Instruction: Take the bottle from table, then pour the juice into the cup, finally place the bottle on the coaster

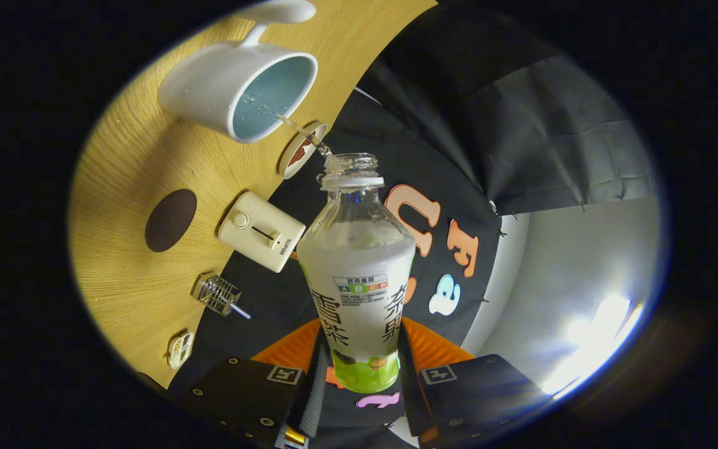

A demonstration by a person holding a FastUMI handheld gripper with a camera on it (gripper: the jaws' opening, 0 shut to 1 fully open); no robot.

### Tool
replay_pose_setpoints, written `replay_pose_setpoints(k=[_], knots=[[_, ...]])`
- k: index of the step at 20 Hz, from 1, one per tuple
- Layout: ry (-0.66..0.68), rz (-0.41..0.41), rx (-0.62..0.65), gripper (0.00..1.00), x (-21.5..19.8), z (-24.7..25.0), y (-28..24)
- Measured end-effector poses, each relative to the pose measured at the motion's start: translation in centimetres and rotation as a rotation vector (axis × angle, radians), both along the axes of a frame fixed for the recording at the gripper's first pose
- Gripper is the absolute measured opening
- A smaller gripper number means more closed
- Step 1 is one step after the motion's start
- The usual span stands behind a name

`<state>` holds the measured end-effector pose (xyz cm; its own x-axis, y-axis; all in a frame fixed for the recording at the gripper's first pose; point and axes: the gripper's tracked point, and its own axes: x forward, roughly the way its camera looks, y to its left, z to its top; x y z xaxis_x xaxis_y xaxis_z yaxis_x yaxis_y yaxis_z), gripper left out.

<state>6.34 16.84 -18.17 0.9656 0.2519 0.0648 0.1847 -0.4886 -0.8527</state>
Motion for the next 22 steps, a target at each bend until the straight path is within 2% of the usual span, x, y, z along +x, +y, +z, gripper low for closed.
replay_pose_setpoints(k=[22], knots=[[0.018, 0.049, -0.062, 0.54, 0.2, -0.3, 1.9]])
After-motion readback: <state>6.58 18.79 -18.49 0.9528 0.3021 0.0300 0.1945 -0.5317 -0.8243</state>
